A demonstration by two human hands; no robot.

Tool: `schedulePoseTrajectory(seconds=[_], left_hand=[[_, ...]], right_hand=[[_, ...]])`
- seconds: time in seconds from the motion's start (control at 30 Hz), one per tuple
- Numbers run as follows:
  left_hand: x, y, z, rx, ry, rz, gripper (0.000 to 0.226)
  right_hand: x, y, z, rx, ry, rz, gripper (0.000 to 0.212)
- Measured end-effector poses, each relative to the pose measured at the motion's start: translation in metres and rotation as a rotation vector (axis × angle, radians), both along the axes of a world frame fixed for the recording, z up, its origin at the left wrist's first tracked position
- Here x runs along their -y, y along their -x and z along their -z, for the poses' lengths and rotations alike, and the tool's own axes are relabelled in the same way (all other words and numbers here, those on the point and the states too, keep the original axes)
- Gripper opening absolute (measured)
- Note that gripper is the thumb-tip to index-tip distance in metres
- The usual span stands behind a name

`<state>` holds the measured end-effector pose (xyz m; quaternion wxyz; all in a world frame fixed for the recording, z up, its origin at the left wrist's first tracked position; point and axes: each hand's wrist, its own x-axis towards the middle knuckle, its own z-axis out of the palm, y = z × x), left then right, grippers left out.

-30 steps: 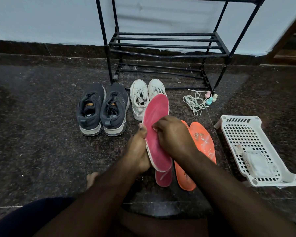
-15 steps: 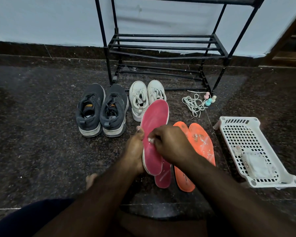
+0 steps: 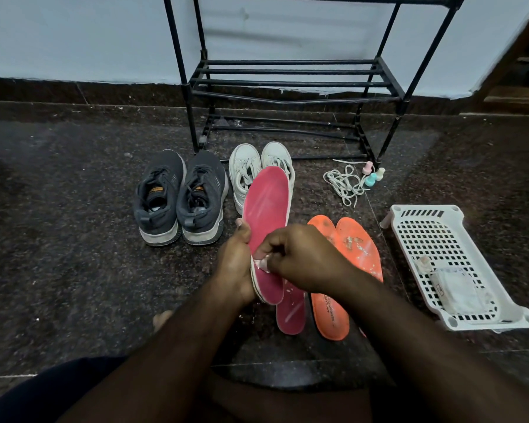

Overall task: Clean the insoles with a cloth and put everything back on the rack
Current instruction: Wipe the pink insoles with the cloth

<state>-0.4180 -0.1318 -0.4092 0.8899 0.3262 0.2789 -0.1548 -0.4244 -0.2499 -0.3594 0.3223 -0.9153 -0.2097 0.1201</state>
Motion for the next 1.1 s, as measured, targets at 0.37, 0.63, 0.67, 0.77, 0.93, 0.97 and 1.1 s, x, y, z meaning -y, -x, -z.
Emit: schedulePoseTrajectory(seconds=[0.37,0.63,0.67,0.77,0.93,0.97,1.1], left_hand=[[-0.004,0.001,-0.002,-0.044,0.092,-0.022,0.079],[-0.010,0.001,-0.010,0.034,0.118,0.026,0.078],[-0.009,0.000,-0.009,0.021,0.128,0.008,0.077],[-0.011,-0.001,-0.010,0.006,0.129,-0.028,0.077],[-0.013,-0.003,-0.010,0.023,0.120,-0.026,0.075],[-0.012,-0.002,-0.010,0.039,0.115,-0.030,0.073],[-0.004,0.006,-0.011,0.086,0.204,0.012,0.064]], right_hand=[[-0.018,0.011,0.004,0.039,0.077,0.041,0.020],[-0.003,0.007,-0.002,0.073,-0.045,0.158,0.010],[-0.007,0.009,0.000,0.087,0.011,0.130,0.014],[-0.016,0.018,0.004,0.012,0.072,0.066,0.018],[0.000,0.008,-0.003,-0.133,-0.218,0.165,0.010],[0.002,0.005,-0.001,-0.055,-0.234,0.210,0.009],[0.000,-0.003,0.008,0.173,-0.193,0.198,0.021]])
